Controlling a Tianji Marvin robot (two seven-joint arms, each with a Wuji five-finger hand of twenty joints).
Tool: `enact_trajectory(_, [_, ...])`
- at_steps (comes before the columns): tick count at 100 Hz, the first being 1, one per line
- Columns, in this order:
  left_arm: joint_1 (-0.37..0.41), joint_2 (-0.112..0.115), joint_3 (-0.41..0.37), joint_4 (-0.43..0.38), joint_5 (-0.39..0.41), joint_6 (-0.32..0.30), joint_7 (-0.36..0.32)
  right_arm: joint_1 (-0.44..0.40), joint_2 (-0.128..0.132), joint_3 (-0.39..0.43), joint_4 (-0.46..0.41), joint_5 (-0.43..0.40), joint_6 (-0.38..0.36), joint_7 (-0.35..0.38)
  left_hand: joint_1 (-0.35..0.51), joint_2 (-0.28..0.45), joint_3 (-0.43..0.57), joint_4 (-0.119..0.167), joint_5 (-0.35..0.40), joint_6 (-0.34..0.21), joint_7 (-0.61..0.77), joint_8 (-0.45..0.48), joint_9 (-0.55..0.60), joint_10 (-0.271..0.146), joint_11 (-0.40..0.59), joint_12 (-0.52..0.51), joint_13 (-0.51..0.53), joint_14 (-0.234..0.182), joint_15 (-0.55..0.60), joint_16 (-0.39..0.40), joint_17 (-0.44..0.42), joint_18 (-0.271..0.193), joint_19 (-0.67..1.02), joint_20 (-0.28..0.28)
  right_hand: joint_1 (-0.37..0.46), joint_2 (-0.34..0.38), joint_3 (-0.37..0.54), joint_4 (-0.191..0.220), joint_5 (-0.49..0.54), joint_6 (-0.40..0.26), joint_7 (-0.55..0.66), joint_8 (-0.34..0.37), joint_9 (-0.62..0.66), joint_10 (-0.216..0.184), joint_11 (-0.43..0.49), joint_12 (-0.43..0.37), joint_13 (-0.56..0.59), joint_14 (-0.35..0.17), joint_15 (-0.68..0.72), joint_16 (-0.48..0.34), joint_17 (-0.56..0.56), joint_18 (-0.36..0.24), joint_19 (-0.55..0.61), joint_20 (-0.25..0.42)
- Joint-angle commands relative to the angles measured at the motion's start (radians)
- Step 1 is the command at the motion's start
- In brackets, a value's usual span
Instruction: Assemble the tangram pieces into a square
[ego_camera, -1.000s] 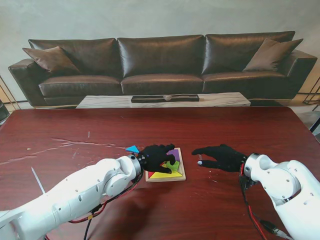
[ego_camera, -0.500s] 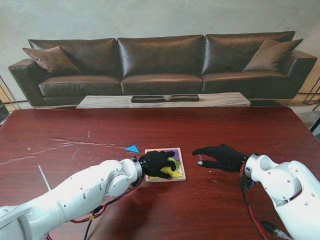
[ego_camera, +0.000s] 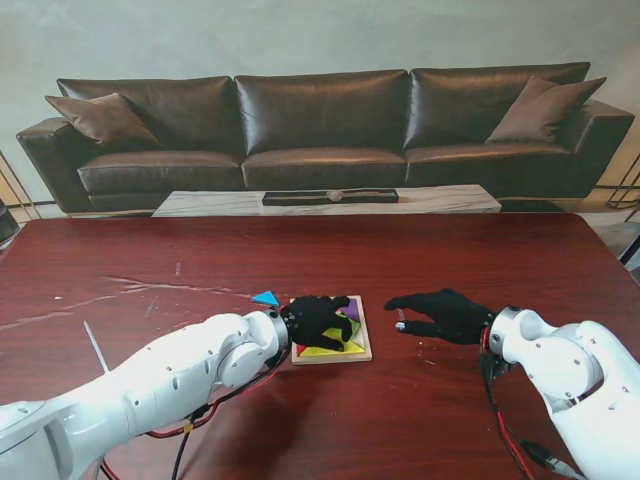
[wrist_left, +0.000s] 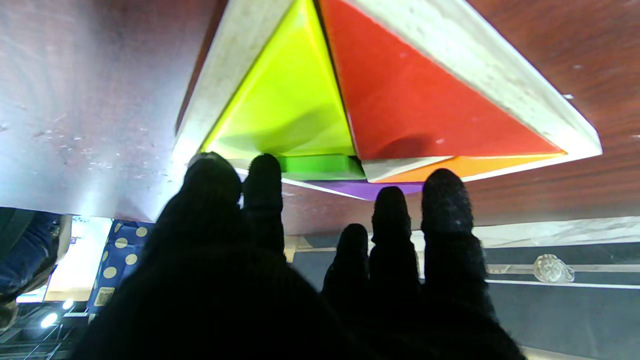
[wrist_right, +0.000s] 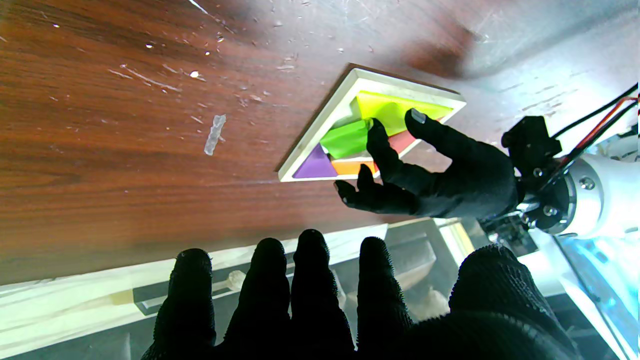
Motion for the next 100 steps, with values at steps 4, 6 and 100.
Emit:
enact_trajectory(4, [-0.007,0.001,0.004,0.012,0.004,0.02,-0.014,-0.005,0.001,-0.003,-0.005,-0.003,0.0,0.003,0.026,0.024,0.009,0.037,-0.007,0.168,-0.102,-0.022,-0.015,0.004,-0.014,0.001,-0.002,0.004,-0.008,-0.002,0.004,0.003,0.006,0.009,0.012,0.012,0.004,0.026,0.001,0.001,0.009,-0.012,0.027,-0.003,0.016,0.009,0.007,-0.012,-0.005,0.009,-0.02,0.002,-0.011,-0.022])
enact_trajectory(6, [-0.008,0.002,0.004,0.011,0.006,0.021,-0.015,-0.005,0.001,-0.003,-0.005,-0.003,-0.001,0.003,0.028,0.022,0.009,0.037,-0.006,0.169,-0.096,-0.018,-0.014,0.005,-0.013,0.002,-0.001,0.005,-0.008,-0.002,0.004,0.003,0.007,0.009,0.012,0.012,0.004,0.026,0.001,0.001,0.009,-0.012,0.028,-0.002,0.016,0.009,0.007,-0.012,-0.005,0.009,-0.02,0.002,-0.011,-0.022])
enact_trajectory(100, [0.037,0.044,-0.067,-0.074,0.025,0.062,-0.045,0.0,0.001,-0.013,-0.007,-0.002,0.001,0.002,0.037,0.019,0.015,0.034,-0.048,0.157,-0.044,0.005,-0.003,0.002,0.016,-0.006,0.01,0.004,-0.002,-0.001,0.011,0.004,0.013,0.003,0.012,0.012,0.004,0.026,0.003,0.001,0.01,-0.011,0.03,-0.002,0.017,0.009,0.007,-0.012,-0.005,0.009,-0.019,0.002,-0.01,-0.021])
